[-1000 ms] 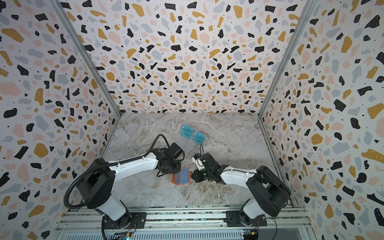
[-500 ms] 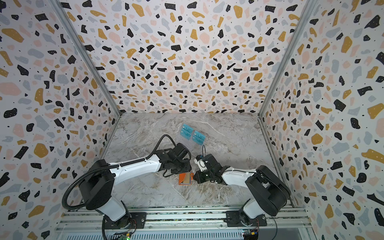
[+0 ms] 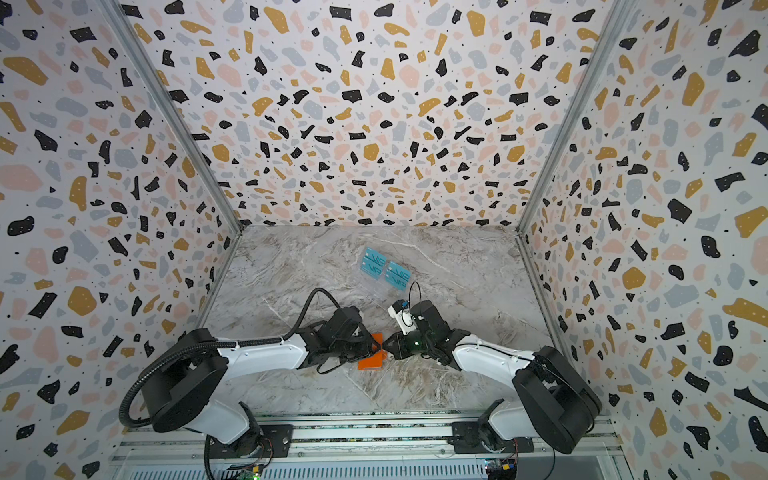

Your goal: Put the credit cards into the card holder

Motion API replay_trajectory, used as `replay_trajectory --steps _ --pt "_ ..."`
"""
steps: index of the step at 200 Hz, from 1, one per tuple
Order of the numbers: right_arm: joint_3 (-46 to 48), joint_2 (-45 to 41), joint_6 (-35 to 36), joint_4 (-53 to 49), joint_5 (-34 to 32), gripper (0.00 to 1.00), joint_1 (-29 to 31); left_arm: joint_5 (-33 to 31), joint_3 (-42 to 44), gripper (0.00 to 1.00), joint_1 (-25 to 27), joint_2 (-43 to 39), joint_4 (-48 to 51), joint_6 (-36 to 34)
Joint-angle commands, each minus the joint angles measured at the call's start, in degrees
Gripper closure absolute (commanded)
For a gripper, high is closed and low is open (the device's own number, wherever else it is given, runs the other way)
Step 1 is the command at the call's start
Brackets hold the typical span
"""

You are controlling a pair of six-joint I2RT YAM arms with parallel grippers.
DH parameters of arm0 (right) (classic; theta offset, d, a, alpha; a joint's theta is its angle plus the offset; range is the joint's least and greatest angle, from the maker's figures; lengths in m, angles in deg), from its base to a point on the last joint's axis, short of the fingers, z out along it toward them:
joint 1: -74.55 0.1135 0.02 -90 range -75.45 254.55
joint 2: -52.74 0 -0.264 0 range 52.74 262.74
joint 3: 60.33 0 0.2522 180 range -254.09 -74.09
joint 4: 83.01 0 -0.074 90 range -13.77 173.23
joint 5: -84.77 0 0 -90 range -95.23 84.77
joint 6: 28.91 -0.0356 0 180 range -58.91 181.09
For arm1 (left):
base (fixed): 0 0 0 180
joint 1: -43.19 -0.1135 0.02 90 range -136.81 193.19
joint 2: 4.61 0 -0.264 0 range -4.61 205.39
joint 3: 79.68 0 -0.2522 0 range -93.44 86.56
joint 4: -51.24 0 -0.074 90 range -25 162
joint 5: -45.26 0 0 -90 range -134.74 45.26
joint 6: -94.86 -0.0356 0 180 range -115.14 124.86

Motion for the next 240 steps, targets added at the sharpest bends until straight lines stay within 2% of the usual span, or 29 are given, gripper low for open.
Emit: replay_trajectory --steps 1,37,53,89,119,146,165,187,240 --pt "-2.8 1.8 0.4 -1.1 0.9 0.90 0.0 0.3 2.1 0.63 -0.6 -3.5 -7.9 2.4" --pt "-3.2 2.1 2.3 -3.4 -0.2 0.91 0.0 -0.7 2.8 0.61 -1.5 -5.8 -3.6 0.5" --pt "-2.6 1.6 3.2 -5.5 -0.7 0.94 0.3 -0.3 4.3 0.61 -2.0 -5.6 -4.8 0.8" --pt "3.2 -2.3 2.1 -3.9 -2.1 0.94 1.5 0.4 5.1 0.62 -2.4 -5.2 -6.8 0.6" --pt "2.2 1.1 0.4 0.8 -2.7 0.90 3.0 0.8 6.3 0.64 -2.6 -4.7 -9.4 0.8" --pt "-0.3 6.1 0.1 3.1 -2.9 0.89 4.6 0.6 7.6 0.72 -3.2 -4.9 -11.4 1.3" --pt "-2.0 8.7 0.2 3.9 -3.6 0.89 5.7 0.5 8.0 0.73 -3.4 -5.1 -11.4 1.3" --pt "-3.6 10.2 -0.1 2.7 -7.0 0.86 6.0 0.5 7.2 0.77 -3.4 -4.4 -10.3 0.3" --pt "-2.7 7.4 -1.7 -2.5 -16.9 0.82 5.8 -2.6 1.7 0.78 -3.5 -1.3 3.1 -6.7"
